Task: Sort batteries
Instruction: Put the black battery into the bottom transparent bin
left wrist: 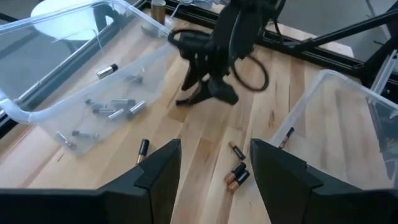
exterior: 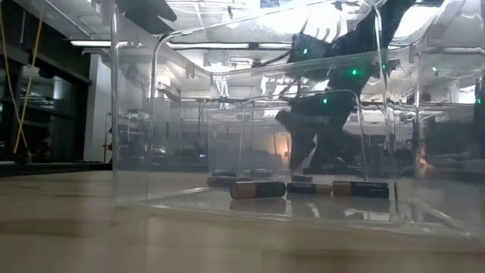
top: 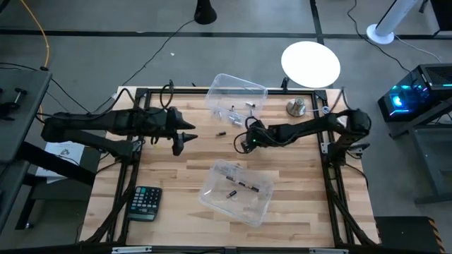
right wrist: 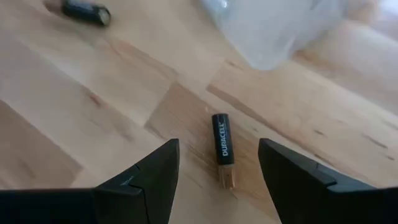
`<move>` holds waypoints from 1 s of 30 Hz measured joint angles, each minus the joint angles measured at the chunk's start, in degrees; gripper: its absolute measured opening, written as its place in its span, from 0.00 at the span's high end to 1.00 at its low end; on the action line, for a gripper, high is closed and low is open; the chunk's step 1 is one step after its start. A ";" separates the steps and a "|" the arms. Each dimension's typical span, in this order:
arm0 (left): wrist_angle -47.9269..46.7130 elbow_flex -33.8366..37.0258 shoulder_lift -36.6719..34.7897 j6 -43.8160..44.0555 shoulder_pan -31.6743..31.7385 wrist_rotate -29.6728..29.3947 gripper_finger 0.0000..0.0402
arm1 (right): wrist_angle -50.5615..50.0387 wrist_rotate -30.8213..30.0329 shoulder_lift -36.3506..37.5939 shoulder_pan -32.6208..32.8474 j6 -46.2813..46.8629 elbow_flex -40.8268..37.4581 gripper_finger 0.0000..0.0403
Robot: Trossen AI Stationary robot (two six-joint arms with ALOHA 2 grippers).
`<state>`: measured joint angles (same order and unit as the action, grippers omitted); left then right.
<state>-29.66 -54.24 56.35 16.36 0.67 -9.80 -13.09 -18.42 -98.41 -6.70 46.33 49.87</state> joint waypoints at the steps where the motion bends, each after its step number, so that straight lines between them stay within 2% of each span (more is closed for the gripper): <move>1: -0.01 0.00 -0.01 0.02 0.00 0.00 0.54 | 0.45 -0.01 -0.93 -0.08 -0.14 0.00 0.47; 3: -0.02 0.00 -0.01 0.11 0.00 0.01 0.54 | 0.40 -0.89 -2.62 -0.08 0.28 0.00 0.48; 5: -0.03 0.00 -0.01 0.57 0.00 0.02 0.54 | -0.23 -2.53 -3.71 0.00 0.83 0.14 0.53; 7: -0.01 0.00 -0.01 1.18 0.00 0.00 0.54 | -1.45 -3.42 -3.82 0.50 1.37 0.20 0.65; 10: -0.16 -0.23 -0.46 0.49 0.00 0.00 0.54 | -4.93 -3.56 -0.90 2.51 -0.74 -0.18 0.92; 11: -0.03 -0.47 -0.84 -0.28 0.10 -0.23 0.54 | -6.31 -3.58 1.19 3.44 -1.41 -0.24 0.95; 13: 0.41 -0.92 -1.63 -2.00 0.56 -1.93 0.54 | -9.74 -4.17 6.72 5.18 -0.33 0.03 0.94; 17: 1.41 -1.20 -2.31 -4.86 1.93 -5.54 0.54 | -18.66 -10.25 19.45 10.11 2.86 -0.09 0.98; 19: 2.60 -1.22 -2.28 -5.53 2.79 -5.61 0.54 | -17.17 -10.17 26.02 13.48 3.44 -0.07 0.98; 22: 4.63 -1.31 -1.20 -5.57 3.73 -4.18 0.54 | -7.81 -6.85 32.21 18.53 3.09 -0.04 0.96; 26: 6.17 -1.29 1.42 -7.08 4.88 -1.56 0.54 | 6.50 0.12 32.07 25.06 2.79 0.11 0.96; 30: 5.97 -1.29 6.05 -8.66 6.13 0.78 0.54 | 9.30 1.32 26.01 29.60 6.35 -0.04 0.96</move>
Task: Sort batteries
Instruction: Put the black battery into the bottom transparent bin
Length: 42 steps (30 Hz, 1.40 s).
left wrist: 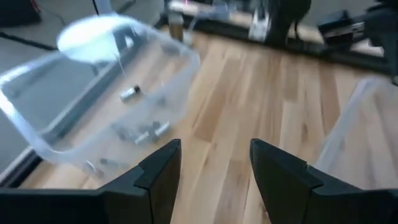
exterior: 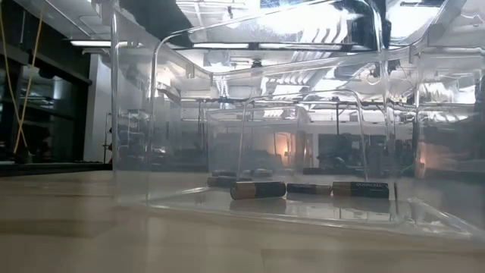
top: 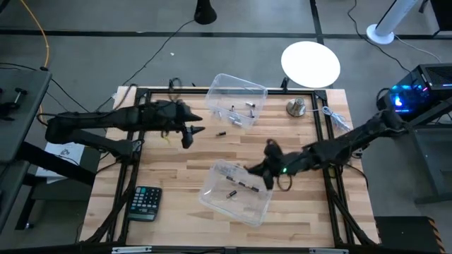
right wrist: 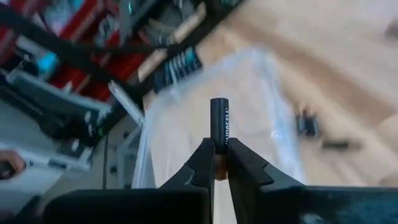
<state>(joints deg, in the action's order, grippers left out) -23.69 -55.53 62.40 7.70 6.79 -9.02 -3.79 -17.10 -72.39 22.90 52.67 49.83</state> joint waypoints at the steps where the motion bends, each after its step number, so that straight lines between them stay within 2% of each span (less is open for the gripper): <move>1: -0.02 0.00 1.36 -0.37 0.29 1.12 0.54 | 0.76 0.71 -1.54 0.70 0.79 -0.05 0.96; 5: -0.17 0.02 7.65 -2.44 2.05 4.81 0.54 | 1.81 3.73 -6.78 2.05 6.00 1.13 0.94; 10: 0.68 0.04 14.61 -9.26 4.11 4.94 0.54 | -4.78 4.15 -11.49 1.97 4.88 8.34 0.79; 15: 3.66 0.04 20.98 -18.10 6.20 5.08 0.54 | -22.38 -0.01 -14.16 2.05 -3.58 21.04 0.60; 19: 5.52 0.04 27.43 -20.45 8.29 5.04 0.54 | -38.00 -5.57 -14.32 1.88 -5.35 31.35 0.51; 24: 5.49 -0.92 35.34 -19.83 10.50 8.21 0.54 | -51.42 -12.90 -14.22 2.24 -4.93 42.02 0.50; 28: 7.48 -3.67 40.24 -18.48 12.19 14.19 0.54 | -55.01 -15.68 -14.15 2.44 -4.89 46.78 0.49; 37: 9.58 -7.94 48.23 -18.33 13.56 14.79 0.55 | -55.30 -15.69 -14.24 3.47 -2.36 48.49 0.49; 42: 6.79 -8.28 50.74 -18.73 12.76 14.10 0.64 | -55.34 -19.69 -14.24 6.03 0.30 48.49 0.49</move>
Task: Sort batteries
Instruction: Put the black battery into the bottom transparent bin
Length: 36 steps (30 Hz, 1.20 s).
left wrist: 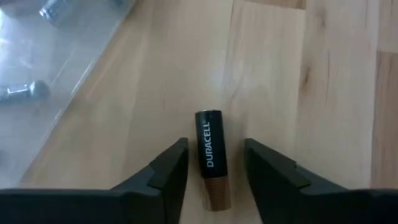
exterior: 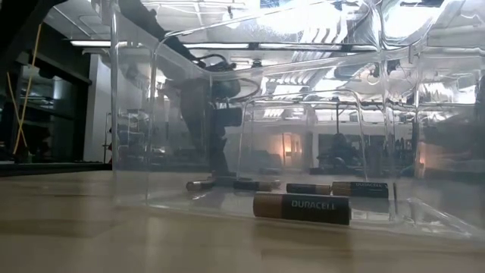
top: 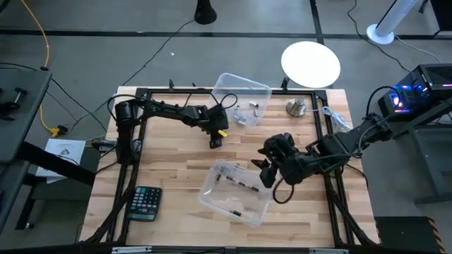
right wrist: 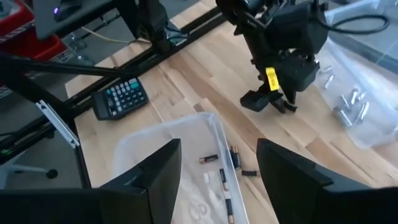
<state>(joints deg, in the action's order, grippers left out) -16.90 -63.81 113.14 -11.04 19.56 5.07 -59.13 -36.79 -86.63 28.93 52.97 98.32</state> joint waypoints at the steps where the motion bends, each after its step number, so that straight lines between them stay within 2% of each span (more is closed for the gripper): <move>1: -0.42 -0.07 0.10 -0.31 -0.33 -0.22 0.68 | -0.02 -0.80 0.00 0.43 0.10 0.00 0.49; 5: -3.48 0.10 -2.32 -0.61 -1.33 -0.08 0.91 | -0.15 -2.47 0.00 1.70 0.12 0.00 0.49; 6: -5.41 0.29 -3.65 -0.64 -1.40 0.66 0.92 | -0.16 -2.79 0.00 1.79 0.13 0.00 0.49; 9: -10.78 0.77 -8.67 -2.16 -1.47 -0.04 0.92 | -0.36 -3.69 0.00 1.94 -0.34 0.00 0.49; 15: -17.64 0.58 -23.34 -3.39 -0.58 -2.58 0.92 | -1.18 -5.38 0.00 1.09 -2.81 -0.02 0.49; 20: -16.68 0.39 -37.15 -1.11 -3.49 7.24 0.92 | -3.38 -4.46 0.00 -0.88 -3.50 -0.02 0.49; 24: -14.22 0.42 -43.79 1.09 -10.44 11.17 0.92 | -6.43 -2.19 0.00 -2.98 -2.45 -0.02 0.49; 27: -11.28 0.39 -44.62 2.51 -17.22 11.42 0.92 | -9.19 -0.33 0.00 -4.87 -1.16 -0.02 0.49; 31: -4.27 0.43 -40.49 3.24 -25.00 11.29 0.92 | -10.13 2.86 0.00 -7.20 -1.21 -0.61 0.49; 34: -0.20 0.43 -35.78 1.45 -28.23 9.43 0.91 | -10.08 5.73 0.00 -8.34 -2.83 -0.72 0.49; 36: 1.44 0.46 -32.70 1.54 -29.02 8.88 0.86 | -10.10 7.40 0.00 -8.88 -3.37 -0.72 0.49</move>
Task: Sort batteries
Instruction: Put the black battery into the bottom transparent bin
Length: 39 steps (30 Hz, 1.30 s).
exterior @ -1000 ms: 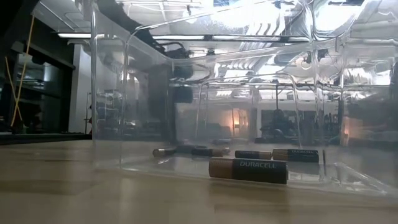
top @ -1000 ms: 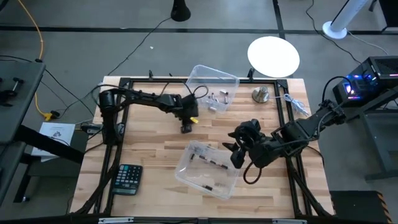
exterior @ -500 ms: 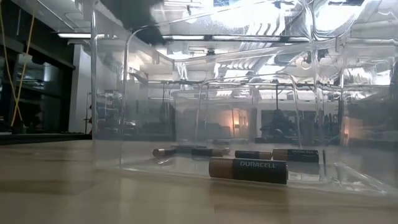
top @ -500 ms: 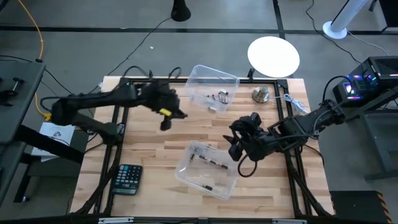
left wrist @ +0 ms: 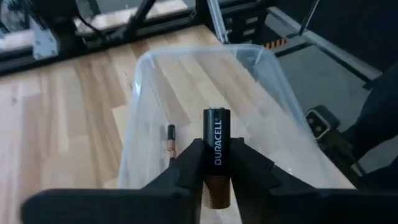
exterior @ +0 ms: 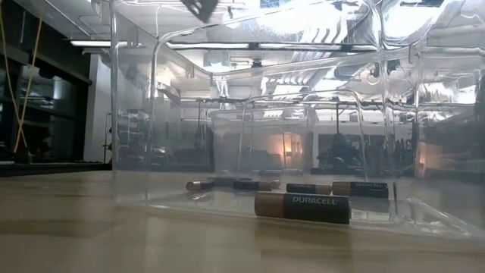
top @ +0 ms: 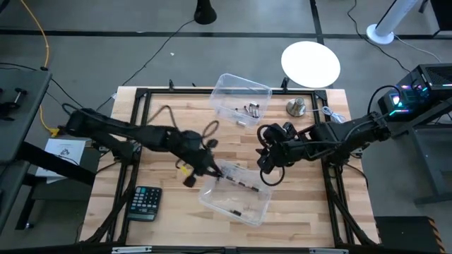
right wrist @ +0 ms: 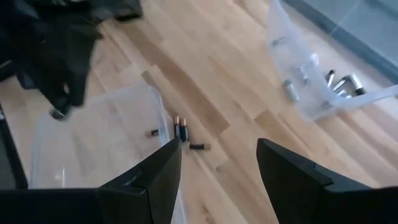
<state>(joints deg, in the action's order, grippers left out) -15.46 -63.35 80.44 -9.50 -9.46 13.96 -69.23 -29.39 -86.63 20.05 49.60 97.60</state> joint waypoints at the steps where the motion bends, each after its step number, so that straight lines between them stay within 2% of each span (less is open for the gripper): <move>1: 1.01 0.00 1.25 0.74 -0.14 -0.02 0.82 | 0.02 0.87 0.00 -0.19 -0.13 0.00 0.49; 3: 2.14 -0.06 2.74 2.98 -0.14 0.60 0.74 | -0.04 3.05 0.00 -0.22 -0.68 0.00 0.49; 7: -2.05 -2.56 2.64 3.61 0.52 0.02 0.61 | -1.04 10.43 -0.65 -0.14 -1.93 0.00 0.49; 12: -14.95 -9.02 -0.82 0.42 3.46 -7.52 0.52 | 0.26 13.76 -4.82 1.01 -4.75 0.00 0.50; 16: -22.26 -9.71 -6.35 -0.20 7.33 -11.93 0.51 | 4.51 19.72 -11.13 1.35 -11.17 0.00 0.60; 19: -22.57 -7.06 -12.19 0.39 11.09 -12.39 0.52 | 9.13 23.14 -16.72 1.01 -16.17 -0.02 0.77; 22: -19.86 -2.86 -18.56 3.40 14.61 -13.03 0.54 | 11.06 23.91 -21.40 -0.41 -19.96 -0.02 0.96; 27: -15.45 4.40 -28.88 10.30 18.76 -13.44 0.56 | 8.43 23.94 -26.51 -2.68 -22.75 -0.02 0.98; 30: -14.18 7.56 -33.46 13.48 19.73 -13.49 0.57 | 0.74 23.10 -27.54 -3.18 -23.03 -0.03 0.99; 34: -14.19 10.18 -37.25 16.11 19.97 -15.72 0.57 | -9.03 19.40 -26.90 -3.19 -22.83 -0.04 1.00; 39: -14.75 11.13 -38.62 17.38 19.94 -16.52 0.57 | -16.71 18.81 -25.53 -3.03 -22.62 -0.04 1.00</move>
<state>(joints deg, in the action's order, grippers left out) -30.21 -52.23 41.82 7.88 10.48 -2.57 -85.94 -10.58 -112.16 17.03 26.98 97.56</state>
